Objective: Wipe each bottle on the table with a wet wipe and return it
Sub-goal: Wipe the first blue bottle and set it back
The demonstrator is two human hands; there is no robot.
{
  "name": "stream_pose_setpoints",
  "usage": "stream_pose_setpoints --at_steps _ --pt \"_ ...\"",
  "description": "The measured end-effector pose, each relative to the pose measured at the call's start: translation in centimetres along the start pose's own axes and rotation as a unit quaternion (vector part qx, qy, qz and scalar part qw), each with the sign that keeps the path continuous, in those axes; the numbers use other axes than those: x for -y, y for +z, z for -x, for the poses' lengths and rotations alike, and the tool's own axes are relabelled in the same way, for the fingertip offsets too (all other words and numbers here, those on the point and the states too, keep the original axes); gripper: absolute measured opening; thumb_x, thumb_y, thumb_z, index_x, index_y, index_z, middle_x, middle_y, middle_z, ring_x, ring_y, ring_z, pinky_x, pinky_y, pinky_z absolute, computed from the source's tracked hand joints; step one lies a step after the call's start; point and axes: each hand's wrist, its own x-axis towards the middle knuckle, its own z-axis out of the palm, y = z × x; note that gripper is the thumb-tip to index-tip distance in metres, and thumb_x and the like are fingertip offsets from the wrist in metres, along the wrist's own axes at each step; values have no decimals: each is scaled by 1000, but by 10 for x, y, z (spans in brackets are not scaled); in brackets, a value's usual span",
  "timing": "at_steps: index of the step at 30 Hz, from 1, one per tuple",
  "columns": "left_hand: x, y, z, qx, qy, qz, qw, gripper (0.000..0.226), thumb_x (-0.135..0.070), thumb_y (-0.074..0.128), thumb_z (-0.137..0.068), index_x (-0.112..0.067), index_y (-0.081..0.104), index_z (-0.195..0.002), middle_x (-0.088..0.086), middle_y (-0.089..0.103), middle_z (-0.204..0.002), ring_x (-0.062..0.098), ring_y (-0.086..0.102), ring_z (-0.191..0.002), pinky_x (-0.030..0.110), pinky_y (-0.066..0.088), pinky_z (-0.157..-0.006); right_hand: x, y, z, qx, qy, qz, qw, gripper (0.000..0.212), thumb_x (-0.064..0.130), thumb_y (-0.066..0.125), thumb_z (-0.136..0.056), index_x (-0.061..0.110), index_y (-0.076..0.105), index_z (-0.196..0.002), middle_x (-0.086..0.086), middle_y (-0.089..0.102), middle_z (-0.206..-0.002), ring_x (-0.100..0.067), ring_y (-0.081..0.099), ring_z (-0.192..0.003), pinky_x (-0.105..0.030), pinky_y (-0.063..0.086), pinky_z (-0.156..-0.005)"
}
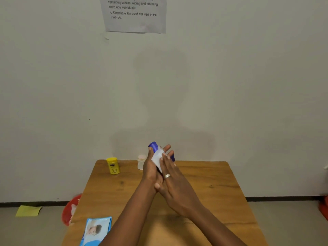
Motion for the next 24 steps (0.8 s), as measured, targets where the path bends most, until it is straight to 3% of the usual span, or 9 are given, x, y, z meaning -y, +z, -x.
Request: stream_pose_setpoints --at_steps 3,7,10,12,15,18,20,24 --pt "11 11 9 4 19 -32 999 62 -58 33 -97 -12 67 -119 8 68 -124 23 55 -127 43 38 -111 -9 -9 -15 -6 51 -76 996 73 58 30 -95 34 -12 -149 22 -16 -154 6 -9 -141 -28 16 -119" --pt "16 14 13 30 14 -62 998 56 -56 41 -96 -16 57 -132 4 64 -132 23 59 -123 44 40 -109 9 -15 -25 -17 31 -35 999 70 42 33 -101 21 -10 -151 9 -14 -160 -5 -13 -146 -35 11 -121" --pt "-1 6 3 20 6 -55 998 59 -57 41 -92 -14 63 -125 9 63 -131 22 53 -130 46 31 -115 11 -8 -12 -1 -31 18 999 78 53 34 -96 23 -12 -151 9 -21 -158 -5 -21 -144 -32 2 -121" --pt "-8 4 0 7 6 -41 999 65 -60 31 -96 -10 62 -124 15 61 -133 24 51 -130 45 32 -115 0 -2 -1 -4 -43 23 999 80 63 30 -92 30 -15 -149 15 -21 -158 -1 -18 -144 -29 6 -119" --pt "-2 14 5 -14 41 -51 998 61 -57 36 -97 -8 66 -118 14 68 -123 28 60 -120 46 42 -108 -11 -3 -2 -25 24 -128 991 80 72 28 -87 42 -15 -147 22 -12 -158 1 0 -145 -27 20 -115" --pt "8 29 11 -34 88 -101 990 65 -64 46 -89 -11 62 -123 10 71 -118 25 67 -110 42 52 -96 -12 -10 -17 -74 52 -252 963 78 75 28 -84 45 -7 -147 29 -5 -156 9 5 -142 -19 22 -111" --pt "2 40 9 -25 128 -138 982 63 -64 45 -89 -13 62 -123 6 72 -115 21 68 -107 40 53 -93 -10 -12 -23 -110 40 -264 957 68 61 32 -92 42 2 -149 29 5 -155 12 12 -140 -13 26 -108" --pt "-15 54 8 4 164 -153 975 44 -42 62 -87 -9 62 -116 4 74 -109 18 69 -107 43 53 -94 -15 -10 -16 -199 -8 -237 951 53 12 44 -100 21 26 -149 13 29 -154 1 29 -140 -18 33 -109"
